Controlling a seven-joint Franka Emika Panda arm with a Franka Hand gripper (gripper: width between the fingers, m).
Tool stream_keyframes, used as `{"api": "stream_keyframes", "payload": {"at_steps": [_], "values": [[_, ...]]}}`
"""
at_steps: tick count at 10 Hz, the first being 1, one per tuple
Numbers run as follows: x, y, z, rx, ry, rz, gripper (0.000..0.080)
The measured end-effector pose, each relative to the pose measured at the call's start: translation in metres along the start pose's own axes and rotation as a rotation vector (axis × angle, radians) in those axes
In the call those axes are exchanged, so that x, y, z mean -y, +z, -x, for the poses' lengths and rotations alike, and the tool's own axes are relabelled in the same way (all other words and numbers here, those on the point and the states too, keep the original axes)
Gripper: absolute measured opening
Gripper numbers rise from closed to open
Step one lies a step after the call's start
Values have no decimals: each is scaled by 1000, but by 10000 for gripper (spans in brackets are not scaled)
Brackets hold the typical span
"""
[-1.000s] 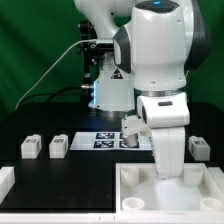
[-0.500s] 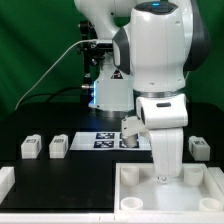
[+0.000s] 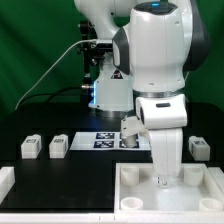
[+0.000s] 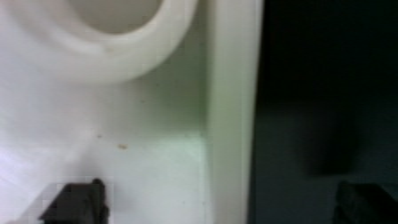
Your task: Assemble one leg
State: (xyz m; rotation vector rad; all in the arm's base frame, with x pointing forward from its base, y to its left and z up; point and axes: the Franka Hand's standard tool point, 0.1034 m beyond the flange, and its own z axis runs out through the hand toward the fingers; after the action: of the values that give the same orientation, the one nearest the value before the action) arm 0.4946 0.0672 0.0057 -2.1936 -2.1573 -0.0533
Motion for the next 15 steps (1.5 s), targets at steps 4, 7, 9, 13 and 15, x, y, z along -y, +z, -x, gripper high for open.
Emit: {"api": "stream_keyframes", "payload": {"at_steps": [4,7,9,13,15], "values": [[0,0,0,0,1,-1,649],[2,-16,1,14,155,-13,649],[15,-36,-7,25,306,4,649],[71,-42,-82,13,1139,-12,649],[70,-42,-90,3,1308,-18,649]]}}
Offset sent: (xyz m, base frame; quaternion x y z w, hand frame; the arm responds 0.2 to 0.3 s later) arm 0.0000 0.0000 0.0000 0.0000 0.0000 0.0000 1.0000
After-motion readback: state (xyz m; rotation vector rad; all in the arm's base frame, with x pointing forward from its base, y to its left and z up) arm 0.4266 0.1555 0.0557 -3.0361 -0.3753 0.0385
